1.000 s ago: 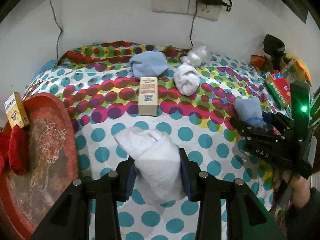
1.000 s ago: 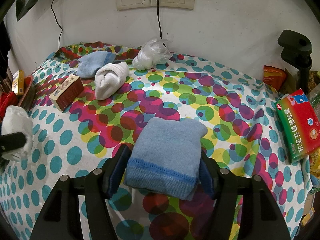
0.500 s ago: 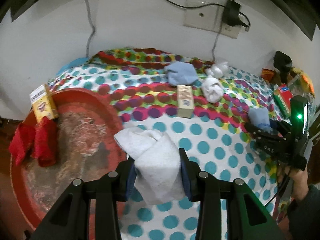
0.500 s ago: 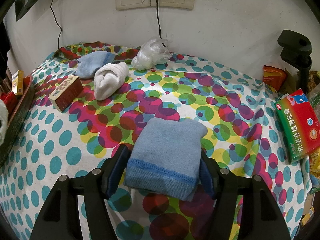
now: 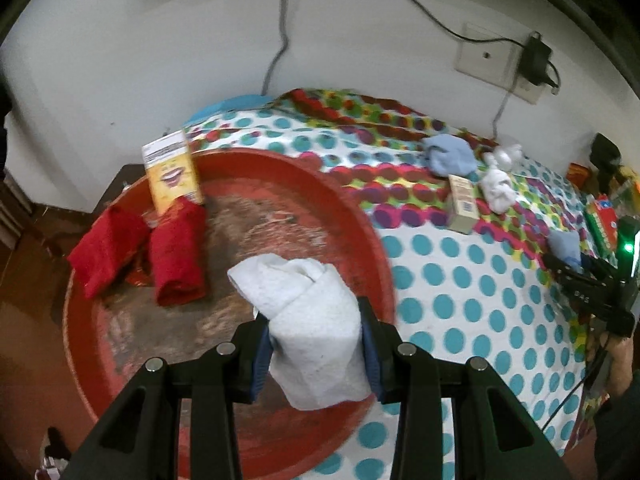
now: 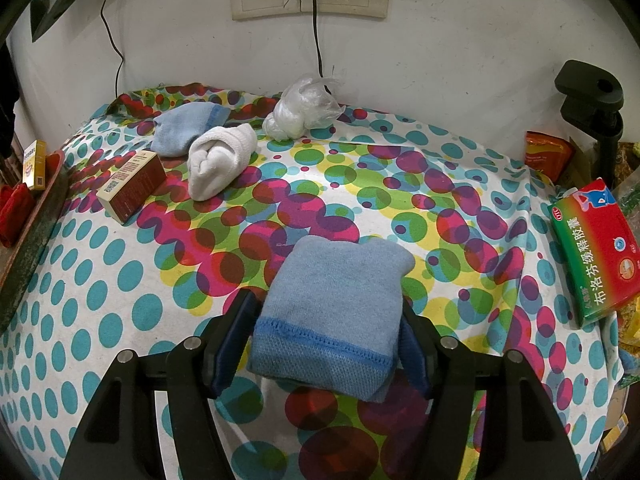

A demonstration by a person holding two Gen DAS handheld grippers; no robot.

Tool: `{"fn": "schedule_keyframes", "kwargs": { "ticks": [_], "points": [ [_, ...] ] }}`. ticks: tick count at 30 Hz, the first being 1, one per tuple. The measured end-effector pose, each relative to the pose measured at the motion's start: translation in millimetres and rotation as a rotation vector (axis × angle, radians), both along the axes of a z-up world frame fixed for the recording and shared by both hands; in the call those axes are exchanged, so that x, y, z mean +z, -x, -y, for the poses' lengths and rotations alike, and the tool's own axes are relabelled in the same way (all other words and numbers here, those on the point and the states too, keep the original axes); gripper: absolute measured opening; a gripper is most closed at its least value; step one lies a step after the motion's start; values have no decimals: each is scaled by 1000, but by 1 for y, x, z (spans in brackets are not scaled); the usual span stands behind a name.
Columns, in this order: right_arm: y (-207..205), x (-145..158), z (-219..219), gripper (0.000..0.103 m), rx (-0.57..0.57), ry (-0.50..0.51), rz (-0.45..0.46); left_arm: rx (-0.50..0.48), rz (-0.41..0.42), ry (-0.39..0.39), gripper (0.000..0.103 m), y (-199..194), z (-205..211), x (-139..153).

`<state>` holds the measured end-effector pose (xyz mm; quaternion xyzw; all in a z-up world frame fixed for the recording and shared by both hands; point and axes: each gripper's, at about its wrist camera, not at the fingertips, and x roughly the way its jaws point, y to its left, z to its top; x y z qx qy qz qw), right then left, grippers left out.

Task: Organize objects
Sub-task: 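Carry the white sock with the left gripper onto the red tray and release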

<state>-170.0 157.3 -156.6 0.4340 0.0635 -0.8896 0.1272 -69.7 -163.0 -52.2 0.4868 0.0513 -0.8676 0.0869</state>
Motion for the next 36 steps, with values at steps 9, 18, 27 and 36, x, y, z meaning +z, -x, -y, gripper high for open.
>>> {"fn": "schedule_keyframes", "kwargs": {
  "ticks": [9,18,27,36],
  "points": [
    [0,1,-2,64,2,0,0,106,34,22,39,-13,53,-12],
    [0,1,-3,64,4,0,0,220,56,-11,39,-26,103,-26],
    [-1,2,-5,64,6,0,0,291,76,-23,39,-33,141,-39],
    [0,2,-6,64,8,0,0,325,85,-2,39,-28,162,-43]
  ]
}}
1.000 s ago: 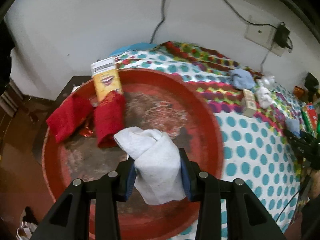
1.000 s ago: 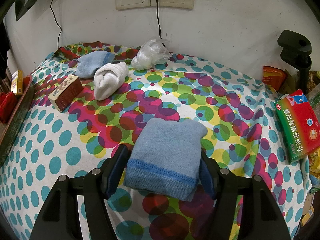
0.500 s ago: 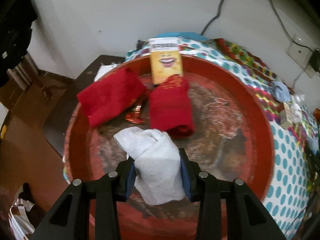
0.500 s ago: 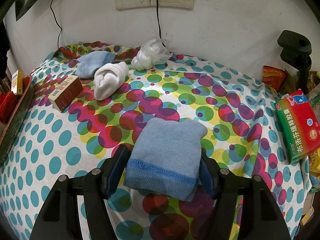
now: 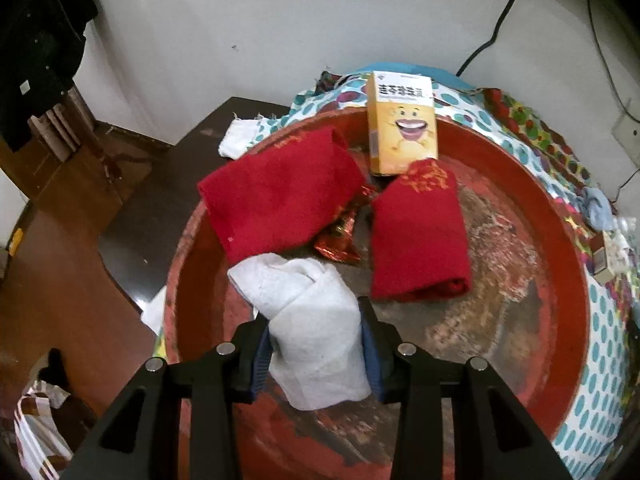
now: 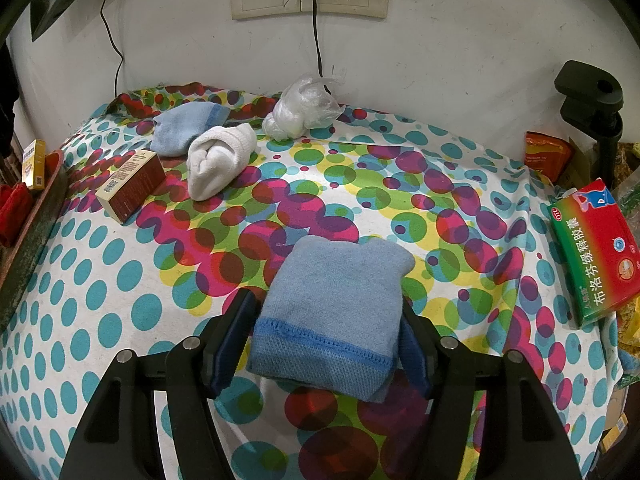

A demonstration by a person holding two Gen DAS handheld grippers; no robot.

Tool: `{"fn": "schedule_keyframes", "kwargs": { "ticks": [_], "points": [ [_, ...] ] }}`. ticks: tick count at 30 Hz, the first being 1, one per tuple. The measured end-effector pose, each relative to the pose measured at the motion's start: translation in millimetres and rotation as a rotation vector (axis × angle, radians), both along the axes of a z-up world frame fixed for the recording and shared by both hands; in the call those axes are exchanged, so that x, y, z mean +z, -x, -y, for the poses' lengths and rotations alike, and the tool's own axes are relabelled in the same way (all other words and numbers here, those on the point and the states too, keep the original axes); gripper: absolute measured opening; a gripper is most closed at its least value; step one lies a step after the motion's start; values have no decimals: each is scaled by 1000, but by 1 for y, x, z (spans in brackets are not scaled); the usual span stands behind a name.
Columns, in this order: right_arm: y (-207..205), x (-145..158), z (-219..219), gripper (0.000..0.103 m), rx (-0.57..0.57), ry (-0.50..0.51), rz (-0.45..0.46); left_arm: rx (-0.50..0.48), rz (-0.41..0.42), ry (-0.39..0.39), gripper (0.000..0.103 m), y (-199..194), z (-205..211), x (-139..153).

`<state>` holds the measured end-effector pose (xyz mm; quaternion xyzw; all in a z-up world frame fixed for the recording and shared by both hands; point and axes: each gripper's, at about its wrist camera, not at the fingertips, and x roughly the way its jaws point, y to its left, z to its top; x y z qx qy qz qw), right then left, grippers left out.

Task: Organize objects
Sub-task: 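Carry the white sock with the left gripper onto the red tray and release, then carry the light blue sock with the right gripper onto the red tray and release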

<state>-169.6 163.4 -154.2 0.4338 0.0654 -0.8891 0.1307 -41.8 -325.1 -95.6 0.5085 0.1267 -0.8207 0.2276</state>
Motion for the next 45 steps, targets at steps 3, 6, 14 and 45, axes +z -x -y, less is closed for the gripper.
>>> {"fn": "schedule_keyframes", "kwargs": {
  "ticks": [3,6,14,45],
  "points": [
    [0,0,-1,65,0,0,0,0,7,12,40,4,5,-1],
    [0,0,-1,65,2,-1,0,8,21,13,41,6,8,-5],
    [0,2,-3,67,-1,-1,1,0,-6,-63,44,2,11,-10],
    [8,0,-18,73,1,-2,4,-118,-206,-31,52,-72,-47,40]
  ]
}}
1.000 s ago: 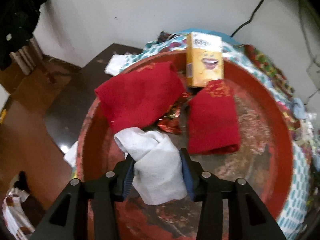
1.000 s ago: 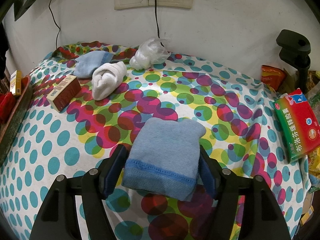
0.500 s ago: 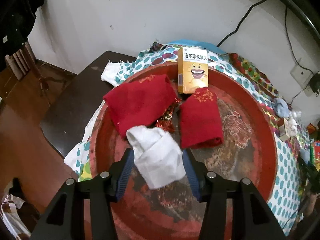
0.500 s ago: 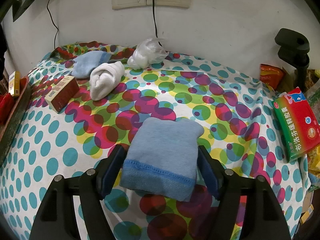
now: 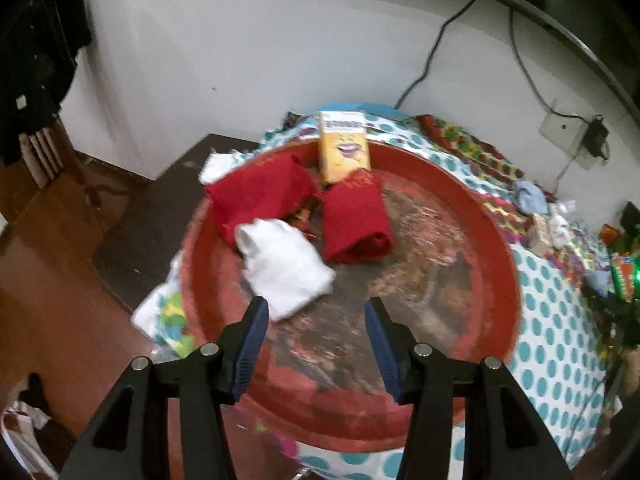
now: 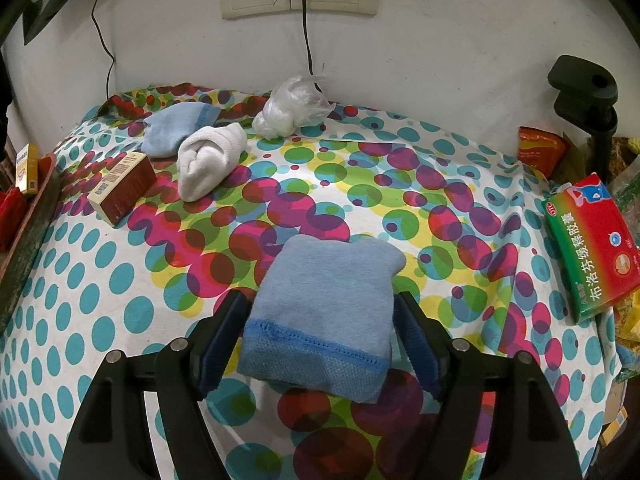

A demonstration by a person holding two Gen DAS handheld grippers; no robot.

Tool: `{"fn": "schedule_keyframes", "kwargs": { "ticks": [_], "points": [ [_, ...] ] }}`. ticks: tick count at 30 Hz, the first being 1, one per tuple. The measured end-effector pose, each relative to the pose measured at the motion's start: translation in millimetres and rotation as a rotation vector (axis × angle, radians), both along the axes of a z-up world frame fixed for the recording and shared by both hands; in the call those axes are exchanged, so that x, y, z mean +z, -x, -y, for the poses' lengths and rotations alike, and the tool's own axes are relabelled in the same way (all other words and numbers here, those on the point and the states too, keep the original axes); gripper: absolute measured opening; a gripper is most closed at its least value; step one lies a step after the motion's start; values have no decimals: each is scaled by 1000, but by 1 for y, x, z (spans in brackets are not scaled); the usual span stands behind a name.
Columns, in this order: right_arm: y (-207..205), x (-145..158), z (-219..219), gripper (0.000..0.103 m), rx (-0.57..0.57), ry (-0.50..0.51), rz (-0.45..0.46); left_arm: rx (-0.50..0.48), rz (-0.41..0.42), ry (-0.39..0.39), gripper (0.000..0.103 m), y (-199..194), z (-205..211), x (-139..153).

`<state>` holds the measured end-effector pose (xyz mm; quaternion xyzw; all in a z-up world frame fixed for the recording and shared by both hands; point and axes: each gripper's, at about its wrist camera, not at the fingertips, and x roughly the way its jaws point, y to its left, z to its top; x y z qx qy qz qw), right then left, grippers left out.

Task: Organize objects
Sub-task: 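Carry the light blue sock with the right gripper onto the red tray and release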

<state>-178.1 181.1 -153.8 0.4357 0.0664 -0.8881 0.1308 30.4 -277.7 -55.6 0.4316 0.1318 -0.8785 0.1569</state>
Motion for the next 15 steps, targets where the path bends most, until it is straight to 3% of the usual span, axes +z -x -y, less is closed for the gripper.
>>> {"fn": "schedule_keyframes", "kwargs": {
  "ticks": [8,13,15],
  "points": [
    [0,0,-4,73,2,5,2,5,-111,137,51,-14,-27,5],
    [-2,1,-13,72,-31,8,3,-30,-108,133,52,-10,-23,-1],
    [-8,2,-15,61,-56,13,-2,-39,-127,113,52,-14,-21,-3]
  ]
}}
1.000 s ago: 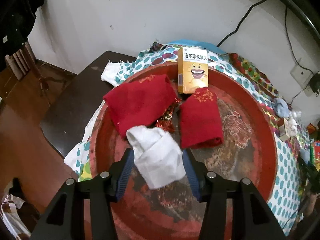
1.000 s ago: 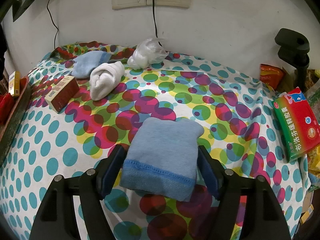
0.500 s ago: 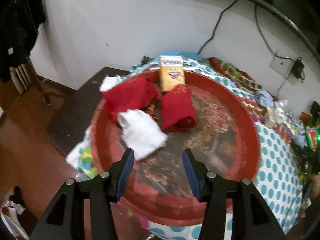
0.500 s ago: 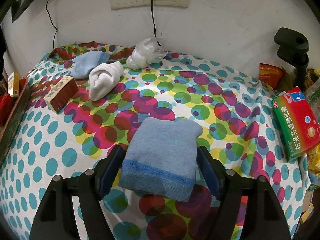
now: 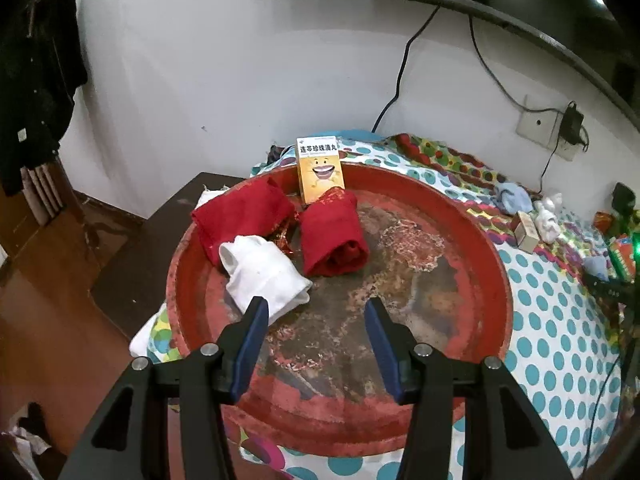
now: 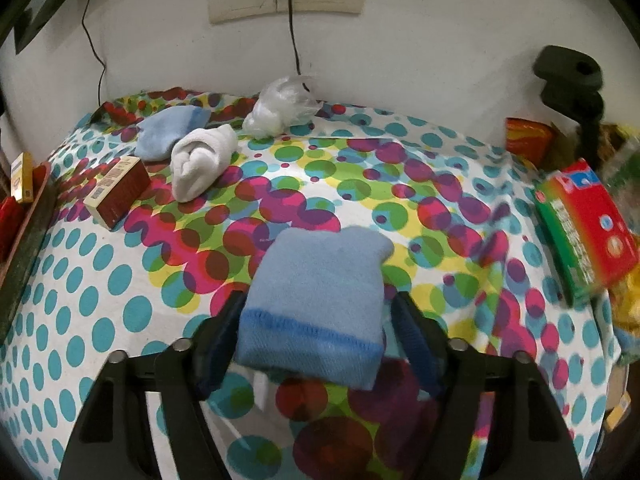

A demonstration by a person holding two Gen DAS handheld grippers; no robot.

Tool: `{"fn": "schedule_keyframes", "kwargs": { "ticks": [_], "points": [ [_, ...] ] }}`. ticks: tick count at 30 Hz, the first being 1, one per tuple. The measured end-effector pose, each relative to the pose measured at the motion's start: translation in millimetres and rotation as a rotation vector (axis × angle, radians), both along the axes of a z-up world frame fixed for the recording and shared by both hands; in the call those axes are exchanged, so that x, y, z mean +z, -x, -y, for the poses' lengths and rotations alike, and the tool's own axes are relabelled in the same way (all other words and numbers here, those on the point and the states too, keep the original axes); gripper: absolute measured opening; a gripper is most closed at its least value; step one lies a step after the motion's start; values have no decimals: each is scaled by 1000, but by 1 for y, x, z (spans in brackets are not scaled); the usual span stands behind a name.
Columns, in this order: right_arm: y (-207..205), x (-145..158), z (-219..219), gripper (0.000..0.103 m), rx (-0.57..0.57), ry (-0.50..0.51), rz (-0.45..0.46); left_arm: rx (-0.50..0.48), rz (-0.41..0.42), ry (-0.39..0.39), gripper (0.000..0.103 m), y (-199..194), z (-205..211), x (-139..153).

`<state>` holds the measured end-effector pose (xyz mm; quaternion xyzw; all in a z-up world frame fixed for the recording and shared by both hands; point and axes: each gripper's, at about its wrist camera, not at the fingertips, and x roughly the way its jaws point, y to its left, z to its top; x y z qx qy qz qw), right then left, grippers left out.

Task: Organize objects
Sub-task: 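Carry the light blue sock with the right gripper onto the red tray and release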

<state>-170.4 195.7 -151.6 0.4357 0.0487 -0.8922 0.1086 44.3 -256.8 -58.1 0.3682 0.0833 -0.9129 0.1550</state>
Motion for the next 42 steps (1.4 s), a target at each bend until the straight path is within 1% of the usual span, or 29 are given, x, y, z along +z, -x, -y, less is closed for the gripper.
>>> {"fn": "schedule_keyframes", "kwargs": {
  "ticks": [1,2,3,5,10,14,17,20,23,26,29,32,34,36,42],
  "points": [
    [-2,1,-2,59,-11,1,0,-19,-8,-15,52,-1,2,-1],
    [-4,2,-4,49,-22,-2,1,-21,-10,-17,52,-1,3,-2],
    [-7,3,-2,44,-32,-4,4,-18,-13,-17,52,-2,4,-3],
    [-8,6,-3,40,-57,6,10,-13,-1,-10,52,-1,6,-7],
    [-13,9,4,36,-106,-1,7,-8,-14,-65,52,-4,14,-10],
    [-22,15,12,35,-110,11,12,7,-29,-56,52,-7,15,-7],
    [-30,20,29,35,-79,-4,5,3,-36,-76,52,-7,14,-7],
    [-40,30,47,35,-31,-17,-3,1,-42,-72,52,-8,12,-6],
    [-51,39,71,35,39,-32,-19,14,-59,-114,52,-10,17,-5],
    [-60,46,92,35,86,-32,-29,18,-86,-199,51,-12,25,-6],
    [-68,53,112,35,127,-26,-35,38,-87,-211,51,-12,29,-6],
    [-79,60,136,35,177,-15,-36,41,-107,-268,51,-14,35,-6],
    [-87,67,154,35,222,0,-34,42,-117,-292,51,-15,38,-6],
    [-92,71,173,35,267,5,-24,54,-127,-300,52,-16,40,-6],
    [-102,80,219,35,355,24,-22,66,-129,-280,52,-17,41,-4]
  ]
}}
